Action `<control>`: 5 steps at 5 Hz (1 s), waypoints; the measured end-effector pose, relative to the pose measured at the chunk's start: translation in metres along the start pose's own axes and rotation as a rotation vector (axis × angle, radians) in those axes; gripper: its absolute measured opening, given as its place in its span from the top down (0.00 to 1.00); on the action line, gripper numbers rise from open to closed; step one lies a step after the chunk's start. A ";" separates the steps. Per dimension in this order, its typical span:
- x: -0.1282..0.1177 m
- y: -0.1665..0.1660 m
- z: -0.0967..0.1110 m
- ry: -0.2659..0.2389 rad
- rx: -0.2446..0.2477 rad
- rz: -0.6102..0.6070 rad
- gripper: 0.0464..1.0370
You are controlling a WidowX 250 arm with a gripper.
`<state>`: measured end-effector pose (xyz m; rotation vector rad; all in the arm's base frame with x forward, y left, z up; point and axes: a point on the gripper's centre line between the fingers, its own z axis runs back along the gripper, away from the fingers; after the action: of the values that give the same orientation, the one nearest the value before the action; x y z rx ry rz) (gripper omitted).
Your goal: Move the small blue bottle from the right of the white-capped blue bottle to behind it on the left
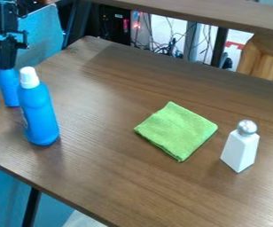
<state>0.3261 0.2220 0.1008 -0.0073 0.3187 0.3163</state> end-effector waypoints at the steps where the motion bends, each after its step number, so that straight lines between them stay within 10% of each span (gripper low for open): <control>1: 0.001 -0.001 0.000 -0.007 -0.004 0.002 0.61; 3: -0.002 -0.006 -0.002 -0.064 -0.022 0.015 0.04; 5: -0.021 -0.005 0.059 -0.246 0.022 0.048 0.04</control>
<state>0.3266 0.2141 0.1628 0.0607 0.0780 0.3571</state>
